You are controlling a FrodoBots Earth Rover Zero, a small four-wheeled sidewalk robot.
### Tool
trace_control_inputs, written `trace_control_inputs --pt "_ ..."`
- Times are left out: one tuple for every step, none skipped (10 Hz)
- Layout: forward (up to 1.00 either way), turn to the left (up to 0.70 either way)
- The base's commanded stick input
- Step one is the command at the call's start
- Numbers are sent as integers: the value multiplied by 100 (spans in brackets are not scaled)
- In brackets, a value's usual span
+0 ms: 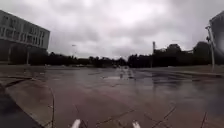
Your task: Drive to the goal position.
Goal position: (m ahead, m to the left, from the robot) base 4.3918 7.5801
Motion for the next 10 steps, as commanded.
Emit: trace_control_inputs --pt "100 4" --pt "100 0" --pt "100 0" --pt "100 0" --pt "100 0" --pt "100 0" --pt "100 0" --pt "100 1" --pt "100 1" --pt "100 0"
